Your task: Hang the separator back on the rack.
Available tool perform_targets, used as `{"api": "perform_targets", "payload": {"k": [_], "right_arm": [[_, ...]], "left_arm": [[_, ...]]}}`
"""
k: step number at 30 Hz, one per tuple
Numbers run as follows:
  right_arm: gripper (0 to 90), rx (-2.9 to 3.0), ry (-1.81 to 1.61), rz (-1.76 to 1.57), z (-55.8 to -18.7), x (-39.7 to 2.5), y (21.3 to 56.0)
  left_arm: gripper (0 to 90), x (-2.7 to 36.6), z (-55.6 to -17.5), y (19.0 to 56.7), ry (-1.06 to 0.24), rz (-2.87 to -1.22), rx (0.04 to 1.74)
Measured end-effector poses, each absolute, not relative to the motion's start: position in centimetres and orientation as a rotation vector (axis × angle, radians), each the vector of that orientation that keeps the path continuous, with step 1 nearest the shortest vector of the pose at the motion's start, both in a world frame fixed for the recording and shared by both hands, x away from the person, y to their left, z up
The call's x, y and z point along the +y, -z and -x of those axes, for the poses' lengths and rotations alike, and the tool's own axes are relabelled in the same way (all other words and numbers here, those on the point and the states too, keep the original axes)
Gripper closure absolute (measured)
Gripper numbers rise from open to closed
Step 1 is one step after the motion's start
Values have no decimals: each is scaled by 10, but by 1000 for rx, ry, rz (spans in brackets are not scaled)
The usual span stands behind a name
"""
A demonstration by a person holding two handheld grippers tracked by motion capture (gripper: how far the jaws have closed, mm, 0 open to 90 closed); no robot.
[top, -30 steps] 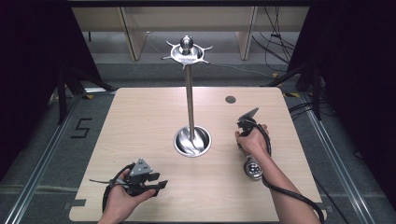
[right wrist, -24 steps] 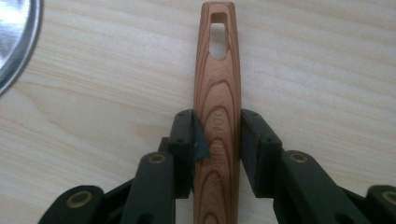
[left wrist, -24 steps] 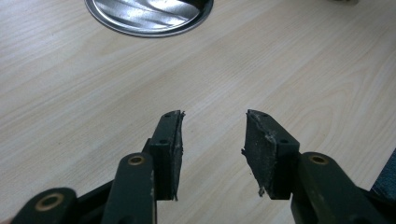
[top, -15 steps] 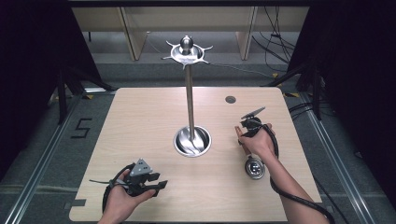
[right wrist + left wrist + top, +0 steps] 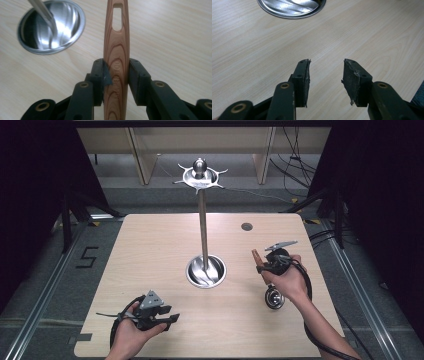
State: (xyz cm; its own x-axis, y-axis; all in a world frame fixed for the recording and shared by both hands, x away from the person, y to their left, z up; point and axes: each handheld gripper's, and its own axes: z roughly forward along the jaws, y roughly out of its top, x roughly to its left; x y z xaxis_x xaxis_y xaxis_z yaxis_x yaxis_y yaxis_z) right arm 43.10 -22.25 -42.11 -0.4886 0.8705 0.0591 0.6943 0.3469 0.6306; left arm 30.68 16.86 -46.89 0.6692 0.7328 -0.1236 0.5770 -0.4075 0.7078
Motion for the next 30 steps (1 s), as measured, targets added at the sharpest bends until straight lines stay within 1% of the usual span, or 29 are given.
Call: {"api": "perform_targets", "payload": {"k": [4, 11, 13, 21, 30], "right_arm": [[685, 2333, -930, -1258, -423, -229, 417], [684, 2306, -1037, -1279, -407, -231, 415], [684, 2298, -1073, -1206, -404, -232, 412], [685, 2235, -1174, -1128, -396, -228, 400], [684, 2193, -1229, -1050, -393, -226, 390]], "left_arm": [[558, 169, -307, 469, -267, -2130, 1007], [558, 169, -307, 469, -256, -2134, 1005], [557, 169, -307, 469, -261, -2127, 1010], [557, 169, -306, 469, -267, -2125, 1010], [553, 170, -307, 468, -268, -2136, 1000]]}}
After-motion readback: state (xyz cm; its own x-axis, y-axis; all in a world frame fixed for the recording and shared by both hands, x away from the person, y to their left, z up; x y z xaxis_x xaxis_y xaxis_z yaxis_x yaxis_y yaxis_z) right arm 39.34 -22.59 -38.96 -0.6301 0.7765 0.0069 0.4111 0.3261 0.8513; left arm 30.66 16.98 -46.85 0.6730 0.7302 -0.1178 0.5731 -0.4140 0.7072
